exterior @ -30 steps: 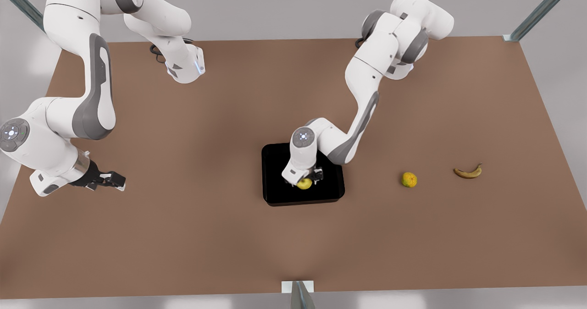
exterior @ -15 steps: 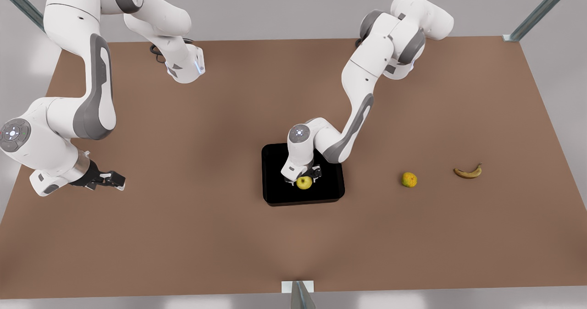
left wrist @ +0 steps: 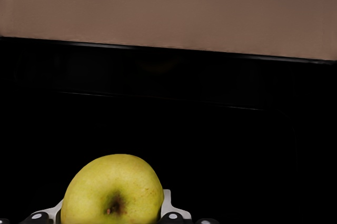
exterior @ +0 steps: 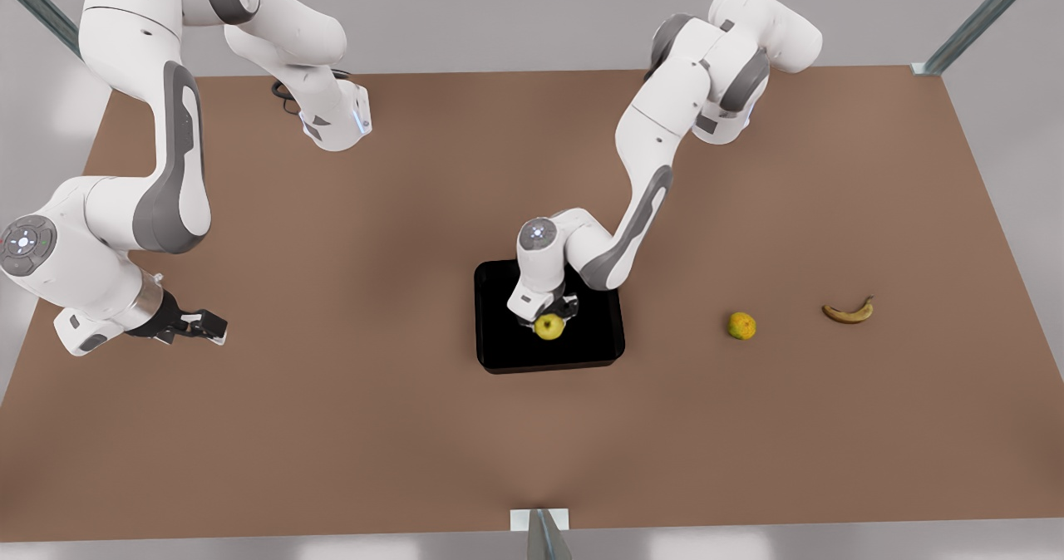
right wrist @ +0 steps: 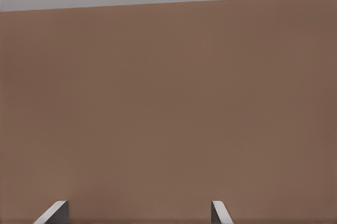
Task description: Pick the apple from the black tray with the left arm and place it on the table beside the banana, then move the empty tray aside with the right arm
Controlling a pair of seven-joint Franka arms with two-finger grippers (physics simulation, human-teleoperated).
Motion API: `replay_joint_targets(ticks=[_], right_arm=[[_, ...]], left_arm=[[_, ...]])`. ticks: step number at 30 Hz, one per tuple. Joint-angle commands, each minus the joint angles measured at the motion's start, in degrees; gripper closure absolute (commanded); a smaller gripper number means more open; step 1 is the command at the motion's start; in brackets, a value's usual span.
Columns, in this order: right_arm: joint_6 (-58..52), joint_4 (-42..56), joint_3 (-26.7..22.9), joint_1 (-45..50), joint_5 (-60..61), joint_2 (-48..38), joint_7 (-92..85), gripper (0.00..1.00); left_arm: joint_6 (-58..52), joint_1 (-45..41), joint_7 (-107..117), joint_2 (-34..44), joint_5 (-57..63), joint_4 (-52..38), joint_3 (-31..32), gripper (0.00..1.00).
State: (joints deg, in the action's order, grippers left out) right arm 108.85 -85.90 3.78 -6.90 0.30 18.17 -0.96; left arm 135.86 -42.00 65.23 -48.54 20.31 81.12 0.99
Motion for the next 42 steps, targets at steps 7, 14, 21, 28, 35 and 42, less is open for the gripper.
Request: replay_joint_targets(ticks=[7,14,21,28,35,42], right_arm=[[-6.1,1.4,0.2,5.8,0.1,-0.4,8.8,0.00],[-14.2,11.5,2.6,32.0,-0.4,0.9,41.8,0.00],[7.3,3.3,5.4,34.6,0.0,3.8,69.9,0.00],[25.8,-13.3,5.3,34.6,-5.8,-1.5,64.6,0.00],[39.4,-20.1,5.5,34.6,-8.8,2.1,64.9,0.00],[48.5,-20.0,5.0,34.3,-11.8,10.5,64.7,0.00]], left_arm=[[-27.3,18.4,-44.0,14.7,-11.6,0.4,0.1,0.23],[-10.7,24.9,-53.7,11.1,-12.1,10.4,0.0,0.23],[-15.2,26.0,-54.6,15.4,-12.1,10.6,-0.9,0.00],[-32.2,40.2,-67.6,38.5,-22.9,11.3,-1.7,0.00],[-32.5,40.9,-66.8,38.5,-22.4,11.3,-1.5,0.00],[-32.5,40.9,-66.8,38.5,-22.4,11.3,-1.5,0.00]])
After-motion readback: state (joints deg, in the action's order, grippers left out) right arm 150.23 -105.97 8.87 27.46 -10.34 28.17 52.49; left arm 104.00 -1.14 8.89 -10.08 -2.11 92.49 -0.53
